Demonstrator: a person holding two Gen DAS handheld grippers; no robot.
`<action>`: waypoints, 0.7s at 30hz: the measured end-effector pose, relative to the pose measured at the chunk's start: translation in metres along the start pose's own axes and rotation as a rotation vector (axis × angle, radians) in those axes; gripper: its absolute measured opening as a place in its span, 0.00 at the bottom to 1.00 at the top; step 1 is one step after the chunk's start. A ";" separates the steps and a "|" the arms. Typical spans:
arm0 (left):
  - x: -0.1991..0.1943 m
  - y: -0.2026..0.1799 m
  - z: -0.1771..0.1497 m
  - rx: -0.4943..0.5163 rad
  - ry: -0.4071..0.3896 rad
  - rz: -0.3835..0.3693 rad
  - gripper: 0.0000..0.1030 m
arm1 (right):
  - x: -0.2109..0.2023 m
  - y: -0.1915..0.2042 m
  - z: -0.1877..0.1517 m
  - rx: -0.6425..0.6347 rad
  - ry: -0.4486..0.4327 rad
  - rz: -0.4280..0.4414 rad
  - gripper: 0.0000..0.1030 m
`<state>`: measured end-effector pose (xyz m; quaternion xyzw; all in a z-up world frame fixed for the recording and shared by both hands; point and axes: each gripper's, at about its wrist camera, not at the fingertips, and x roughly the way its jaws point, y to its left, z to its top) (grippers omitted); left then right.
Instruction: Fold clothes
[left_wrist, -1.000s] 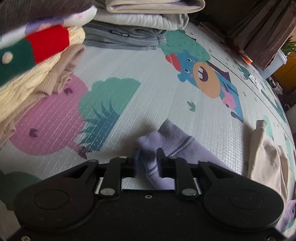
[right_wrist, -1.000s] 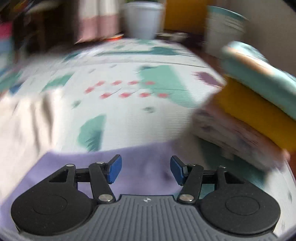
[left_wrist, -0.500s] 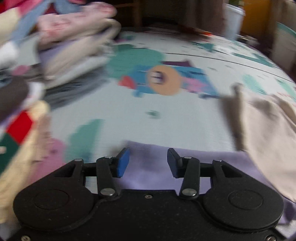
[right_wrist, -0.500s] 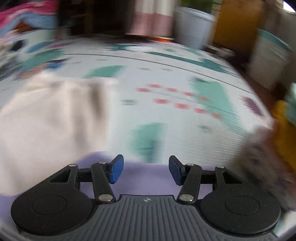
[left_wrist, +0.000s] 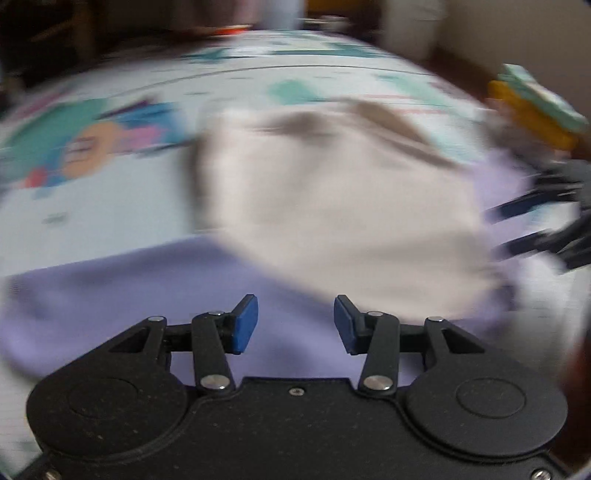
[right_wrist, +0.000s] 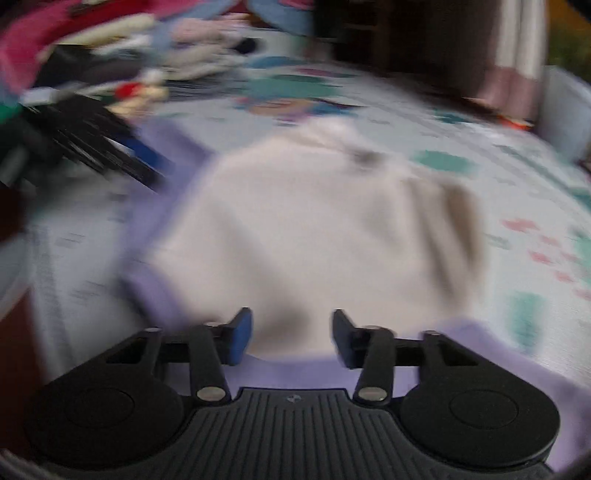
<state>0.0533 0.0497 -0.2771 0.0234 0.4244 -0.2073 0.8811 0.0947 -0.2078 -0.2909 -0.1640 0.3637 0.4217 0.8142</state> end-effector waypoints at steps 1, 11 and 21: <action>0.004 -0.014 -0.001 0.008 0.005 -0.037 0.43 | 0.004 0.007 0.002 -0.002 0.011 0.041 0.37; 0.003 -0.094 -0.027 0.509 0.013 -0.098 0.35 | -0.004 0.051 -0.012 -0.275 0.122 0.210 0.34; 0.013 -0.079 -0.015 0.387 0.129 -0.148 0.40 | -0.005 0.055 -0.010 -0.231 0.141 0.209 0.37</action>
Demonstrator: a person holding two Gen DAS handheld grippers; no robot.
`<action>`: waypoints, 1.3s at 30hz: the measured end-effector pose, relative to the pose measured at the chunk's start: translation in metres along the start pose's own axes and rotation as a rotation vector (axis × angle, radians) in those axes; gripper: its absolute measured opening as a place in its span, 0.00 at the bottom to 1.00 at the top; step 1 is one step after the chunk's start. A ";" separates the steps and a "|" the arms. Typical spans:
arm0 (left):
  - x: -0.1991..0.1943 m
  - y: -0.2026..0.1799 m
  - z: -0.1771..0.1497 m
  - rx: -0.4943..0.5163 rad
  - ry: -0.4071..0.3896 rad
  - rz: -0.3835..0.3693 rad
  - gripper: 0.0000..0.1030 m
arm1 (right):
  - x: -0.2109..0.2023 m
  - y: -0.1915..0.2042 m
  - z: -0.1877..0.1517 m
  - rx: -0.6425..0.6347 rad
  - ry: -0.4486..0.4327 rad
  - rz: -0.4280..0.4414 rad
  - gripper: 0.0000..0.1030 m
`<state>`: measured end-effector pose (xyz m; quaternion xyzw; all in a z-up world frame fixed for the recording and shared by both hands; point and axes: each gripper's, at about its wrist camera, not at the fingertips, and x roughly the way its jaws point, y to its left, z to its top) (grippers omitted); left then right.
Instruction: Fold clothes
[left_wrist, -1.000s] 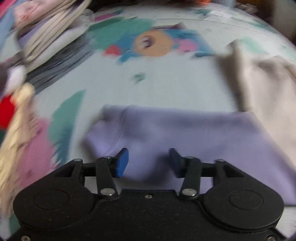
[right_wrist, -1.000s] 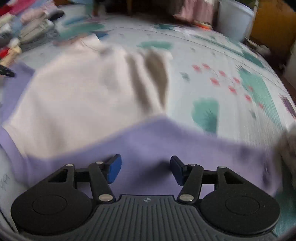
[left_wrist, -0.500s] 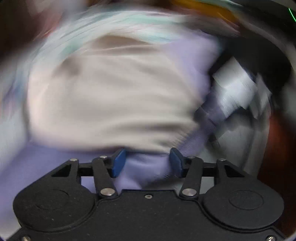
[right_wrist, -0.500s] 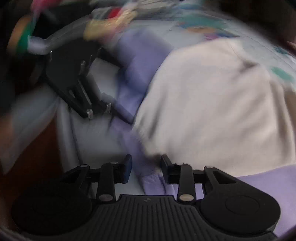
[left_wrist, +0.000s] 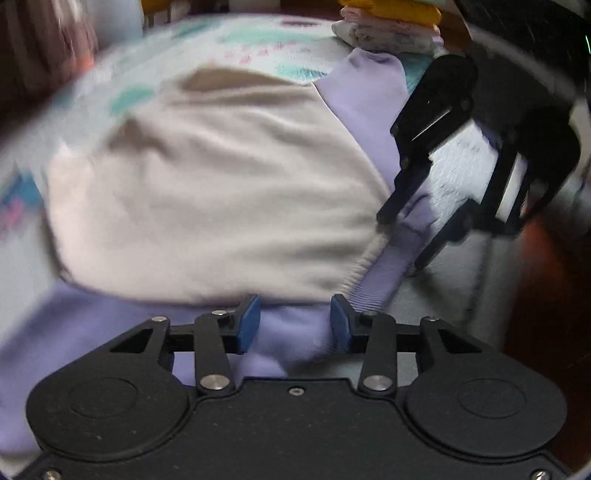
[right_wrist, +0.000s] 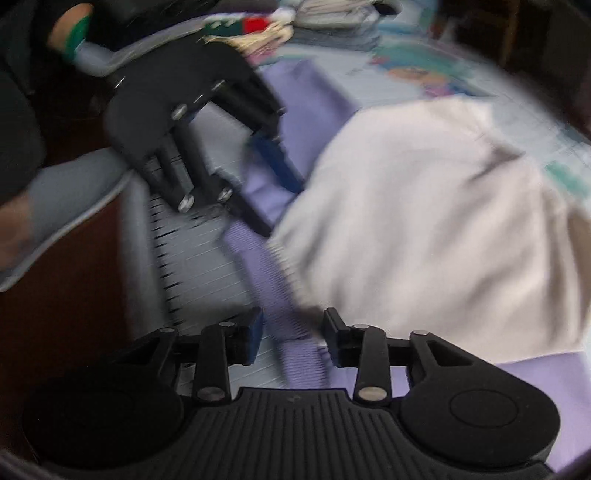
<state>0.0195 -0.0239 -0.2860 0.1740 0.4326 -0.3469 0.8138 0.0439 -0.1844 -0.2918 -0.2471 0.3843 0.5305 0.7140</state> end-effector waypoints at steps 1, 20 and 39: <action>-0.004 0.006 0.003 -0.007 -0.015 0.018 0.40 | -0.004 -0.002 0.002 0.004 0.001 0.016 0.37; 0.088 0.153 0.181 0.172 -0.075 0.132 0.40 | 0.031 -0.266 0.066 0.220 -0.044 -0.380 0.25; 0.062 0.265 0.142 -0.346 -0.126 0.135 0.41 | 0.023 -0.310 0.022 0.559 -0.157 -0.372 0.22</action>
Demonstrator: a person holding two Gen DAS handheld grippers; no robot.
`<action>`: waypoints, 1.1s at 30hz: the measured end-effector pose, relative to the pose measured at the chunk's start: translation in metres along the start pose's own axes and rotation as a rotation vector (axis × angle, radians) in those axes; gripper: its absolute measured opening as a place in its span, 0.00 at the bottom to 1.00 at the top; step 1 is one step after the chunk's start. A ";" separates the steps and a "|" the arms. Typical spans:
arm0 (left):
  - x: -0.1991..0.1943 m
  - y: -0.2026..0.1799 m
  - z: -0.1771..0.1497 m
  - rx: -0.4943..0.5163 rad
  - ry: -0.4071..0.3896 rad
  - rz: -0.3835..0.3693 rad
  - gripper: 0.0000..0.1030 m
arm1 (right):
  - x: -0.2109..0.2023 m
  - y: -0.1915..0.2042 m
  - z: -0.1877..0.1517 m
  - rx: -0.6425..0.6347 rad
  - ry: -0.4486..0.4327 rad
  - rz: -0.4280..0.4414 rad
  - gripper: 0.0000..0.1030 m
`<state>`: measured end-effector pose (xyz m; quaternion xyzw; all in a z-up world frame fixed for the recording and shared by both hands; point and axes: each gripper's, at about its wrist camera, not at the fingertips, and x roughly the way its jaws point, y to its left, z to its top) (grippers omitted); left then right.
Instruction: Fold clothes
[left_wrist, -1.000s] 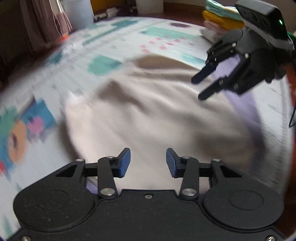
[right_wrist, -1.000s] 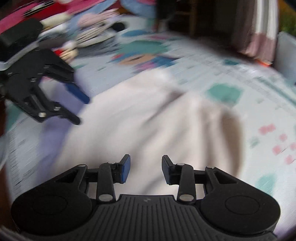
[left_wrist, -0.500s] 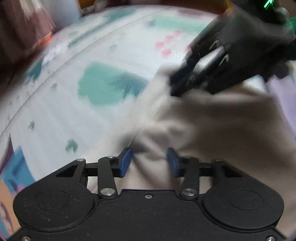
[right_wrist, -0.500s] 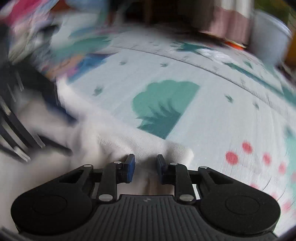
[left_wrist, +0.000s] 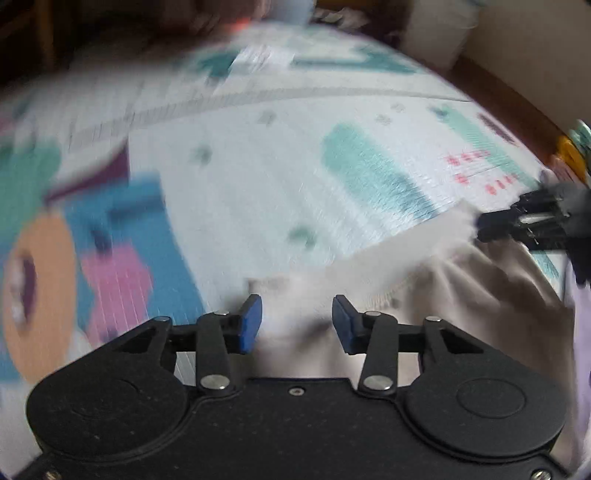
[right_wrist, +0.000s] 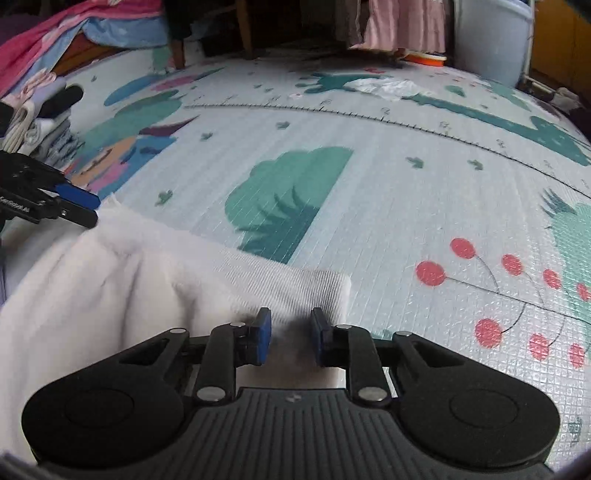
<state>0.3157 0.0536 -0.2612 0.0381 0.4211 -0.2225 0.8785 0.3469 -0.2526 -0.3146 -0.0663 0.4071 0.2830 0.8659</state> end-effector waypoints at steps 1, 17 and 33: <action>-0.001 -0.005 0.001 0.023 -0.008 -0.023 0.41 | -0.006 0.004 -0.001 -0.018 -0.033 0.007 0.23; 0.015 0.044 -0.007 -0.287 0.064 -0.004 0.28 | -0.007 -0.007 -0.004 0.047 -0.003 -0.009 0.19; 0.057 -0.104 -0.003 0.221 0.035 0.090 0.30 | 0.020 0.108 -0.003 -0.478 0.002 -0.041 0.23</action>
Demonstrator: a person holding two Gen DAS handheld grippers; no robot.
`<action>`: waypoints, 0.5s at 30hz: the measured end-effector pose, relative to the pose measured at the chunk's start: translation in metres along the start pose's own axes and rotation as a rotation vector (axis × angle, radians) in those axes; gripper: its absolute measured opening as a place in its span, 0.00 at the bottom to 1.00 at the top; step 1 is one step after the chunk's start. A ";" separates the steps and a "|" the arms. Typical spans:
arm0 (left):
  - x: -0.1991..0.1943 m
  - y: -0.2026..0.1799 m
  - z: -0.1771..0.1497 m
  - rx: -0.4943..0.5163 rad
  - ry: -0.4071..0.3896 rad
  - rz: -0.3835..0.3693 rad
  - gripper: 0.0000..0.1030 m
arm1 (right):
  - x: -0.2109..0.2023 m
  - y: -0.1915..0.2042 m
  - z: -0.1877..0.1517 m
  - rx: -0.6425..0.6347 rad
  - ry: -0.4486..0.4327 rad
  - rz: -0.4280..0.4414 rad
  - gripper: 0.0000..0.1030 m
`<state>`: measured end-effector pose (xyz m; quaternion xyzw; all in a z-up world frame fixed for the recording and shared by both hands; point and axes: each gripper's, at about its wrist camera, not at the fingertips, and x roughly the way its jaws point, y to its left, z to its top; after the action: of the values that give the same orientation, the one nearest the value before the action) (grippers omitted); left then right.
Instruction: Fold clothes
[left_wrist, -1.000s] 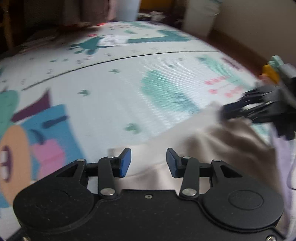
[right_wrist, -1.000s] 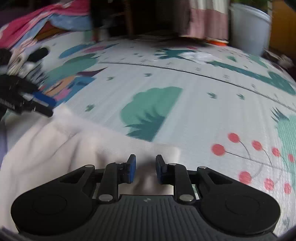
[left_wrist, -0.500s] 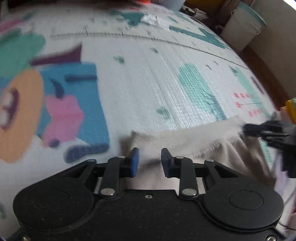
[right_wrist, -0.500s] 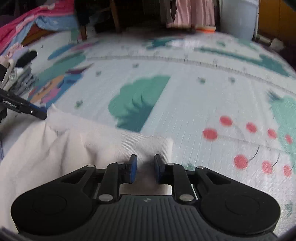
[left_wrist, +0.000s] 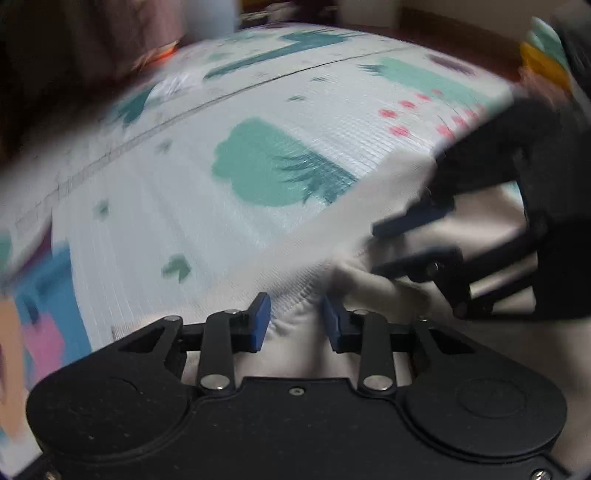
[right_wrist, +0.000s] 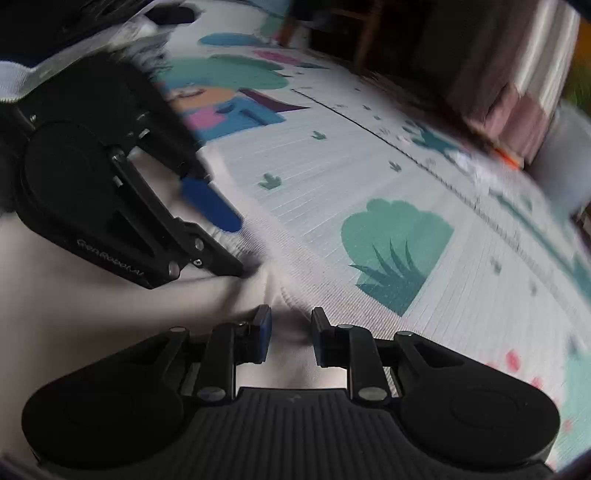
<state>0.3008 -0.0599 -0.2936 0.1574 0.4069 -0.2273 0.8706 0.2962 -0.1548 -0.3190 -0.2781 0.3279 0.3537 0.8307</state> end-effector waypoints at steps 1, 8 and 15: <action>-0.001 -0.001 0.000 0.018 -0.001 0.006 0.30 | 0.000 0.000 0.001 0.002 0.004 0.000 0.23; -0.029 0.044 -0.013 -0.088 -0.042 -0.004 0.31 | -0.022 -0.027 -0.014 0.085 -0.034 -0.040 0.29; -0.036 0.101 -0.034 -0.250 0.024 -0.047 0.36 | -0.018 -0.048 -0.035 0.166 0.030 -0.028 0.37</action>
<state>0.3115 0.0507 -0.2782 0.0409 0.4463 -0.1932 0.8728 0.3115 -0.2144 -0.3169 -0.2182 0.3645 0.3093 0.8508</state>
